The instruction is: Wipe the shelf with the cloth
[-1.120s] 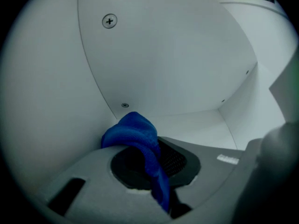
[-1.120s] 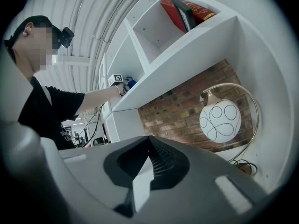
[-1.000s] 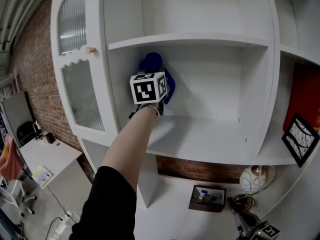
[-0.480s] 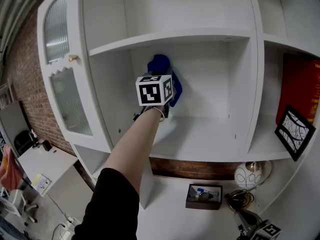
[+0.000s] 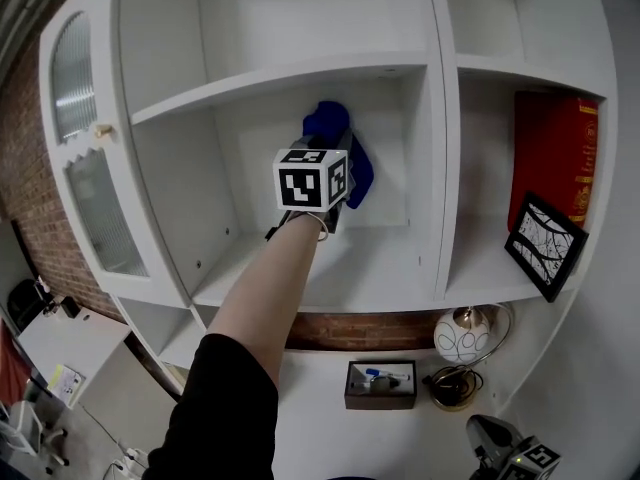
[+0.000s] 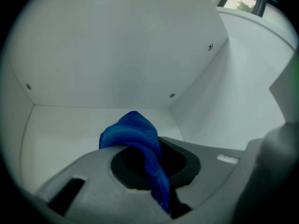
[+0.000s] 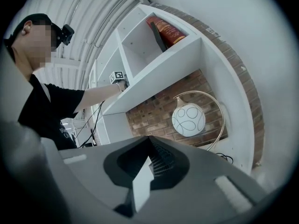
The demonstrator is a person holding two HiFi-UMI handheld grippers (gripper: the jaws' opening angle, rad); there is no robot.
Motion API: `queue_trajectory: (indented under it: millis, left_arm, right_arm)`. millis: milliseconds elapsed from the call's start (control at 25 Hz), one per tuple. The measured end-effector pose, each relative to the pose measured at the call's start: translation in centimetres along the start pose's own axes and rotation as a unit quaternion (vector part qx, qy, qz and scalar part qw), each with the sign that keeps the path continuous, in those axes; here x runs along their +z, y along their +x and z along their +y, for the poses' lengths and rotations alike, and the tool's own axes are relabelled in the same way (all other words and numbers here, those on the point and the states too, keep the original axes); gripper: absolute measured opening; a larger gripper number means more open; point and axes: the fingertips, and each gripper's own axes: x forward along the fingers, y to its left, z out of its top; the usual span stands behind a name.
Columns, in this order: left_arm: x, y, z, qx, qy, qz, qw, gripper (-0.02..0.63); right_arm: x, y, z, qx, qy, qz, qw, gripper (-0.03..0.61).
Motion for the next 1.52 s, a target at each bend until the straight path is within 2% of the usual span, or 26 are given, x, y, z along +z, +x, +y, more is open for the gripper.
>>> queue_trajectory:
  millis: [200, 320, 480, 680, 920, 1000, 1160, 1320, 1520]
  left_arm:
    - [0.4, 0.7, -3.2, -0.027, -0.018, -0.007, 0.9994, 0.023]
    - [0.5, 0.3, -5.5, -0.054, -0.007, -0.005, 0.9985, 0.023]
    - [1.1, -1.6, -6.1, -0.065, 0.009, 0.000, 0.9978, 0.024]
    - [1.9, -5.9, -2.8, -0.041, 0.000, -0.006, 0.9992, 0.025]
    - [0.8, -11.3, 3.5, 0.009, -0.026, 0.000, 0.9996, 0.025]
    - [-0.1, -12.6, 4.5, 0.013, -0.033, 0.005, 0.9993, 0.025]
    - [-0.9, -14.1, 6.1, 0.019, -0.036, 0.008, 0.9991, 0.025]
    - [-0.5, -14.3, 8.1, 0.034, -0.039, 0.010, 0.9986, 0.023]
    - [-0.5, -13.8, 12.1, 0.079, -0.099, 0.003, 0.9920, 0.023]
  right_arm:
    - [-0.2, -1.1, 0.6, 0.001, -0.004, 0.002, 1.000, 0.009]
    - [0.4, -0.5, 1.6, 0.011, -0.008, 0.000, 1.000, 0.008]
    - [3.1, 2.8, 4.6, 0.058, -0.026, -0.010, 0.998, 0.008]
    - [4.1, 8.3, 10.3, 0.127, -0.098, 0.036, 0.986, 0.009]
    - [2.4, 13.7, 17.6, 0.189, -0.132, 0.095, 0.968, 0.008]
    - [2.6, 15.0, 19.9, 0.207, -0.131, 0.106, 0.964, 0.008]
    - [4.0, 16.7, 23.6, 0.238, -0.096, 0.104, 0.961, 0.008]
    - [5.3, 16.7, 26.1, 0.254, -0.102, 0.086, 0.958, 0.008]
    - [4.3, 15.9, 26.6, 0.253, -0.116, 0.098, 0.955, 0.008]
